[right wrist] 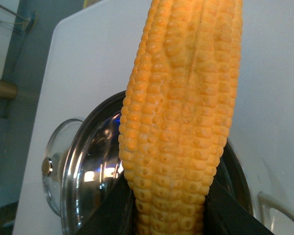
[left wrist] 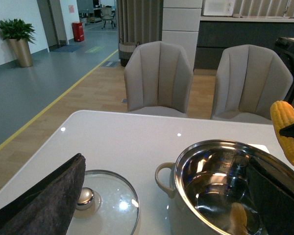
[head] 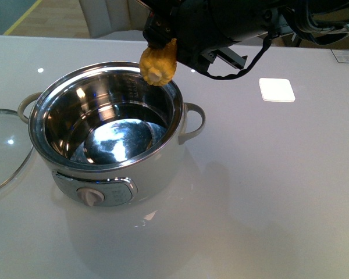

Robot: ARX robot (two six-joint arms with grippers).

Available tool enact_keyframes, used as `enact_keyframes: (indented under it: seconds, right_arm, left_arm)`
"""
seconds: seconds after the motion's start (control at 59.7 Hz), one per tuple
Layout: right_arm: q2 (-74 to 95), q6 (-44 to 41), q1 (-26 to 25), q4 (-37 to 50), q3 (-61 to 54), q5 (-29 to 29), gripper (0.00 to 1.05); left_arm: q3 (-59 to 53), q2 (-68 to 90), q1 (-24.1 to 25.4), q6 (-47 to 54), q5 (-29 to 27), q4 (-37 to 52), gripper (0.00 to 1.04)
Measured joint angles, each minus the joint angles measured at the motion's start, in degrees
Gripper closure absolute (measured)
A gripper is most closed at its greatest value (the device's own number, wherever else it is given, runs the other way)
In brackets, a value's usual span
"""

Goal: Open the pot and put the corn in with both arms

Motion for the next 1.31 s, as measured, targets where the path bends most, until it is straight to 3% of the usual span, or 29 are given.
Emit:
enact_keyframes:
  seconds: [0.519, 1.306]
  right_arm:
    - [3.9, 3.9, 3.6, -1.6, 3.7, -0.1, 0.82]
    - [4.7, 2.7, 8.0, -4.7, 2.0, -7.1, 0.81]
  left_arm:
    - [0.0, 0.0, 0.0, 0.0, 0.0, 0.0, 0.07]
    - [0.0, 0.0, 0.0, 0.0, 0.0, 0.0, 0.07]
